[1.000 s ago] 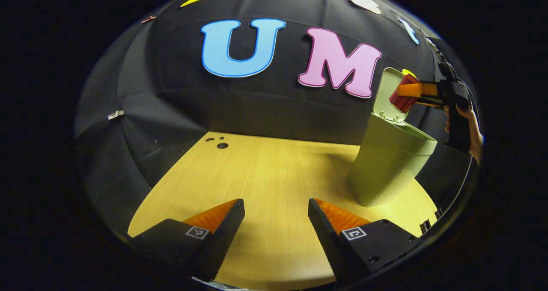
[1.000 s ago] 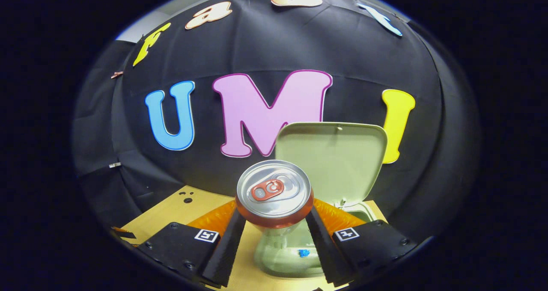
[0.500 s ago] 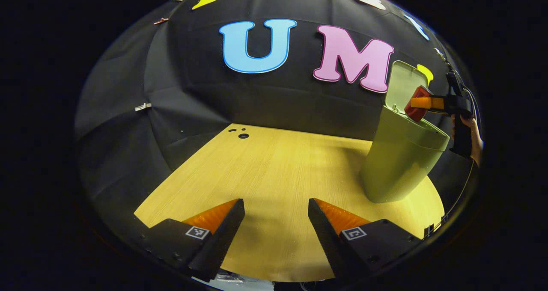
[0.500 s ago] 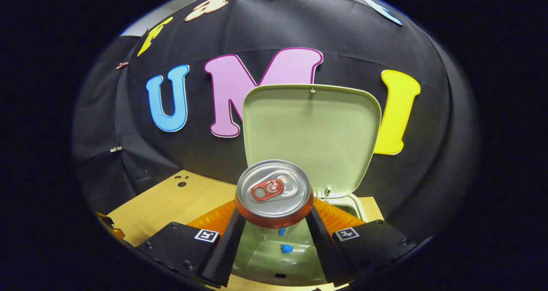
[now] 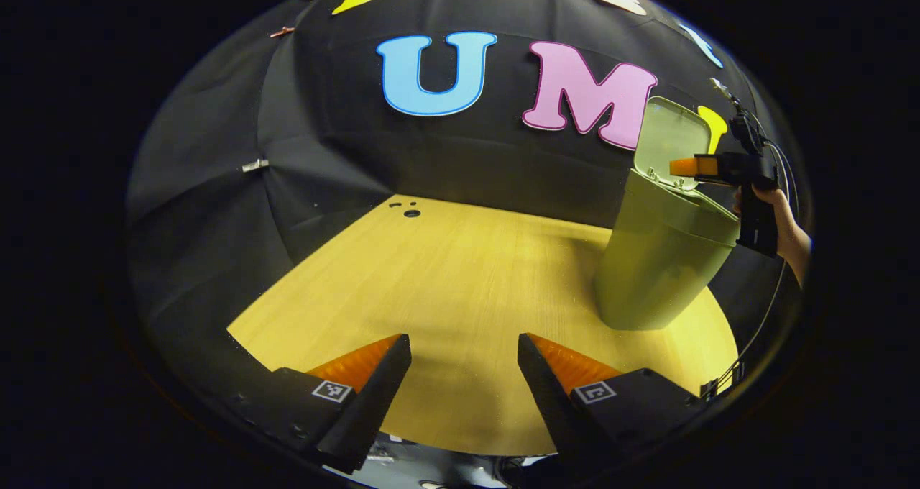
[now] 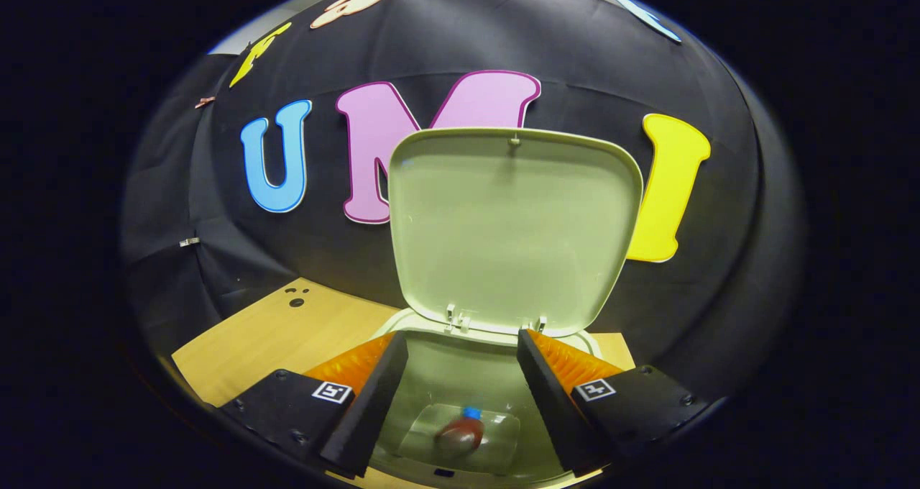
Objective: Press the lid of the desktop garbage bin to open it, pick up the crumpled paper on the desktop and throw it into the bin, then pick up the pop can on the desktop and drop it into the bin, and finally close the garbage bin lid.
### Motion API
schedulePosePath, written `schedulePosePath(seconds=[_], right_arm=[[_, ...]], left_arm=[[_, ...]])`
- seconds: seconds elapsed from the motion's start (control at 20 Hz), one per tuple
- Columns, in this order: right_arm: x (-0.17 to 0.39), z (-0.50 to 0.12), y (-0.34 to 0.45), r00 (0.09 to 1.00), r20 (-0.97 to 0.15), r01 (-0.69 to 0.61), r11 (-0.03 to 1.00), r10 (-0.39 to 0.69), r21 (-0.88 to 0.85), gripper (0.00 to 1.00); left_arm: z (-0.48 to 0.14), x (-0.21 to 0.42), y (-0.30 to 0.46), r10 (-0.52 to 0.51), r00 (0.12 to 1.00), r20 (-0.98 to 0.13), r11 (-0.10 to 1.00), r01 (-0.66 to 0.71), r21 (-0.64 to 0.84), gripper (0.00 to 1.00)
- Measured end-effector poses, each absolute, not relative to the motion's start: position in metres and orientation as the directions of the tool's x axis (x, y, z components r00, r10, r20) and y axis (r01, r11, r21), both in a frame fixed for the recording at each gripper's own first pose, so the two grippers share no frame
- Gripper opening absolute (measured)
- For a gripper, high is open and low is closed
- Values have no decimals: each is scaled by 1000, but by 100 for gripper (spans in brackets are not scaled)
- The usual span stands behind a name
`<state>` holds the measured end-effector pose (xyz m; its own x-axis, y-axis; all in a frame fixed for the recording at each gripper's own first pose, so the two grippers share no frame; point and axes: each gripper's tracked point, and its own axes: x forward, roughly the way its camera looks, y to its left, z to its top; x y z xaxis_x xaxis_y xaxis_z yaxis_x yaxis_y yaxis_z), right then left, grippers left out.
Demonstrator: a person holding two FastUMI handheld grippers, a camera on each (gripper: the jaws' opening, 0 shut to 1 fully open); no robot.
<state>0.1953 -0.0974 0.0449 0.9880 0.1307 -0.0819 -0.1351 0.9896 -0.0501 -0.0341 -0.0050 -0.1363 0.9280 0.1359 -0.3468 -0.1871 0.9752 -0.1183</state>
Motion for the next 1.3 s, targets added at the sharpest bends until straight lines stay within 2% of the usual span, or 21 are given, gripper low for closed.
schedulePosePath(seconds=[0.35, 0.65, 1.1, 1.3], right_arm=[[178, 114, -97, 995, 2, -99, 991, 100, -90, 98], [172, 155, -97, 996, 49, -69, 995, 73, -77, 97], [193, 215, -106, 986, 164, 0, 999, 8, -45, 97], [214, 222, -110, 985, 171, 23, 1000, -23, 2, 97]], left_arm=[[-136, -46, 12, 136, 930, -342, 976, -184, -113, 96], [-151, -59, 22, 146, 921, -362, 942, -241, -234, 96], [-153, -70, 32, 158, 923, -352, 954, -235, -186, 96], [-160, -73, 35, 180, 915, -362, 943, -265, -202, 96]])
